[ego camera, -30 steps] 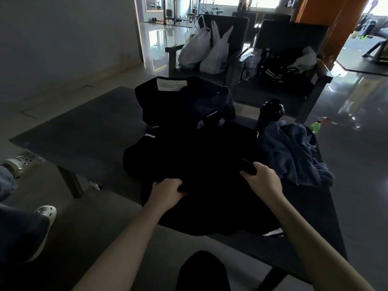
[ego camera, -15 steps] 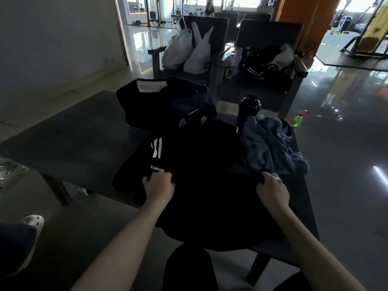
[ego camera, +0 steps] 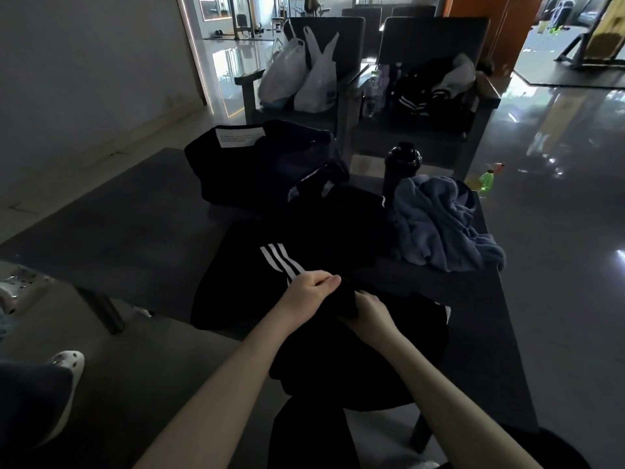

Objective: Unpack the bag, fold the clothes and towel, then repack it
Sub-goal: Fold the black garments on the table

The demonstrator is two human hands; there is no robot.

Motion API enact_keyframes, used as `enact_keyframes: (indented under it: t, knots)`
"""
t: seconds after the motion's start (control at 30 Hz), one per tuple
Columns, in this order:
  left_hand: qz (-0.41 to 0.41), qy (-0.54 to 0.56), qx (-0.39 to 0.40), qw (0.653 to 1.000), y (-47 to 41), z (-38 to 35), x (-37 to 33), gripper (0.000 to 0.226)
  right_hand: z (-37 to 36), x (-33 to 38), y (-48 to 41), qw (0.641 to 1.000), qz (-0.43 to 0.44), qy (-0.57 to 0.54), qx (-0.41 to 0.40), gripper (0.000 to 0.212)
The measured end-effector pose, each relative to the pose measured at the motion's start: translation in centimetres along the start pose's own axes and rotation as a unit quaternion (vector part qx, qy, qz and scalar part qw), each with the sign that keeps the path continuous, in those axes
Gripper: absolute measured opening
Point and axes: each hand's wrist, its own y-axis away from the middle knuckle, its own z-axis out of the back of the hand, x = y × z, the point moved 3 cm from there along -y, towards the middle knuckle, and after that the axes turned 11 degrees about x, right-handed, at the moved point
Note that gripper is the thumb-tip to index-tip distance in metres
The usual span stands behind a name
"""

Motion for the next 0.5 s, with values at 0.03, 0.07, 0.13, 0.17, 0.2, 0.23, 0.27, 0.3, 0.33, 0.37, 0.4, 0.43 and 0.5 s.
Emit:
enact_keyframes:
  t: [0.03, 0.07, 0.13, 0.17, 0.2, 0.23, 0.27, 0.3, 0.33, 0.37, 0.4, 0.43, 0.5]
  knots:
    - [0.006, 0.022, -0.006, 1.0, 0.0, 0.4, 0.0, 0.04, 0.4, -0.2, 0.0, 0.999, 0.012, -0.04, -0.034, 0.025]
    - [0.012, 0.04, -0.027, 0.999, 0.0, 1.0, 0.3, 0.039, 1.0, -0.5, 0.1, 0.994, 0.019, -0.081, -0.069, 0.015]
    - [0.018, 0.038, -0.097, 0.994, -0.2, 2.6, 1.4, 0.028, 2.3, -1.6, 0.4, 0.984, 0.006, -0.152, -0.095, 0.023]
    - [0.026, 0.001, -0.129, 0.991, -0.3, 3.4, 2.1, 0.024, 2.9, -2.3, 0.4, 0.976, -0.005, -0.199, -0.087, 0.028]
    - [0.043, -0.064, -0.152, 0.985, -0.5, 4.2, 2.8, 0.026, 3.5, -3.1, 0.4, 0.965, -0.015, -0.248, -0.078, 0.031]
    - [0.076, -0.146, -0.162, 0.973, -0.6, 4.6, 3.7, 0.034, 3.9, -3.7, 0.4, 0.953, -0.025, -0.293, -0.076, 0.033]
    - [0.117, -0.212, -0.164, 0.956, -0.6, 4.8, 4.4, 0.045, 4.3, -4.2, 0.6, 0.939, -0.034, -0.332, -0.084, 0.033]
    - [0.152, -0.246, -0.16, 0.944, -0.5, 4.6, 4.8, 0.056, 4.7, -4.6, 0.7, 0.923, -0.044, -0.369, -0.096, 0.032]
    - [0.168, -0.247, -0.15, 0.942, -0.5, 4.3, 5.1, 0.064, 5.0, -4.8, 0.9, 0.909, -0.053, -0.401, -0.103, 0.03]
    - [0.162, -0.222, -0.135, 0.952, -0.6, 3.8, 5.3, 0.065, 5.3, -4.8, 1.1, 0.898, -0.064, -0.423, -0.106, 0.029]
    - [0.142, -0.188, -0.119, 0.965, -0.8, 3.1, 5.2, 0.061, 5.5, -4.6, 1.3, 0.889, -0.07, -0.442, -0.098, 0.028]
    - [0.127, -0.168, -0.1, 0.972, -1.0, 2.5, 5.0, 0.055, 5.5, -4.6, 1.3, 0.882, -0.074, -0.458, -0.08, 0.025]
    - [0.104, -0.195, -0.079, 0.972, -1.6, 1.0, 4.2, 0.052, 5.4, -4.0, 1.4, 0.858, -0.06, -0.509, -0.029, 0.009]
